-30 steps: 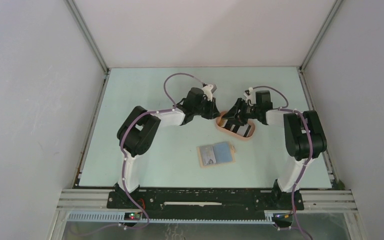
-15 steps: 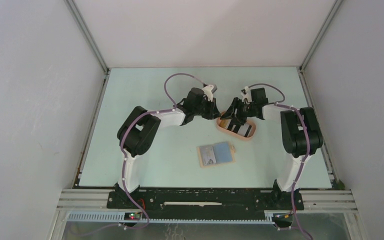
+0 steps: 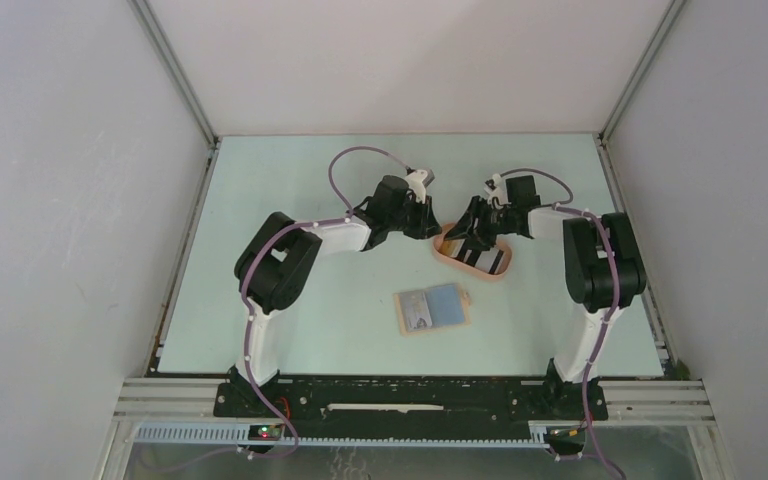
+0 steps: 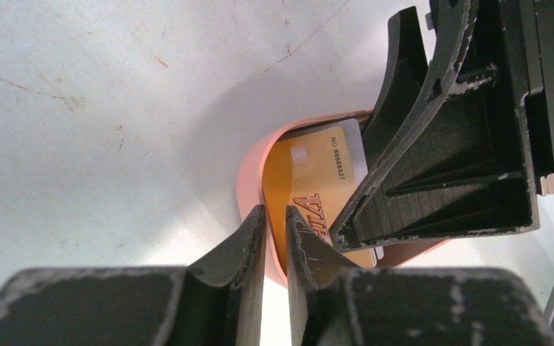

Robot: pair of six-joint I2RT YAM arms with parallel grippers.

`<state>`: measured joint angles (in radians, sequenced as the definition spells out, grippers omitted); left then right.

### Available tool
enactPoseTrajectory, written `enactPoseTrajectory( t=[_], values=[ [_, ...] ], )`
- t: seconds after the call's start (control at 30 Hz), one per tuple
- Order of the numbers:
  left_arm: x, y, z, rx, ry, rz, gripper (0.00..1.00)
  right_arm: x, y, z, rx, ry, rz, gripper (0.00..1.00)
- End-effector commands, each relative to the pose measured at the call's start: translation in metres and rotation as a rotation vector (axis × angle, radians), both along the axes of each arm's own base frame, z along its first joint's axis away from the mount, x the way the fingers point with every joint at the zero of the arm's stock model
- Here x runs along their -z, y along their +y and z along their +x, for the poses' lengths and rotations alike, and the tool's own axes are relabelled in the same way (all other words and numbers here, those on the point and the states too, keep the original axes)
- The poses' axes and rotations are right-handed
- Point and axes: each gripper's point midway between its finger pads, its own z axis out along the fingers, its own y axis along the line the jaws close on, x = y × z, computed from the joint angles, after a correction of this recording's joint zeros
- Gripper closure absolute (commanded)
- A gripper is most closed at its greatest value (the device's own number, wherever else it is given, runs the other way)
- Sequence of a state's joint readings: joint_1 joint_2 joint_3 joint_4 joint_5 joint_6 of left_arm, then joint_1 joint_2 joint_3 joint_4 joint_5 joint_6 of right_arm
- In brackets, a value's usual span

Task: Put the credit cards into the card holder
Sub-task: Pick up the credit card from the storage box.

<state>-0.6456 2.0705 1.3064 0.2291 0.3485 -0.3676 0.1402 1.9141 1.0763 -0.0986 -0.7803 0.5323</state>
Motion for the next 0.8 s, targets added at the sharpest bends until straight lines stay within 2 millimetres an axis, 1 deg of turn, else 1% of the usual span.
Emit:
enactPoseTrajectory(
  t=[0.0,0.3,0.53,0.77],
  values=[
    [-0.029,-0.017,0.006,0.023,-0.047,-0.064,0.8,-0.011,-0.004,0.002,-0.008,0.004,0.038,0.44],
    [-0.028,-0.016,0.006,0.02,-0.048,-0.064,0.78,-0.013,-0.011,-0.003,-0.016,0.017,0.053,0.45],
    [-0.03,-0.016,0.006,0.021,-0.051,-0.068,0.75,-0.008,-0.027,-0.004,0.005,0.038,0.039,0.47],
    [-0.03,-0.016,0.006,0.023,-0.048,-0.069,0.74,-0.004,-0.034,-0.005,0.012,0.05,0.046,0.49]
  ],
)
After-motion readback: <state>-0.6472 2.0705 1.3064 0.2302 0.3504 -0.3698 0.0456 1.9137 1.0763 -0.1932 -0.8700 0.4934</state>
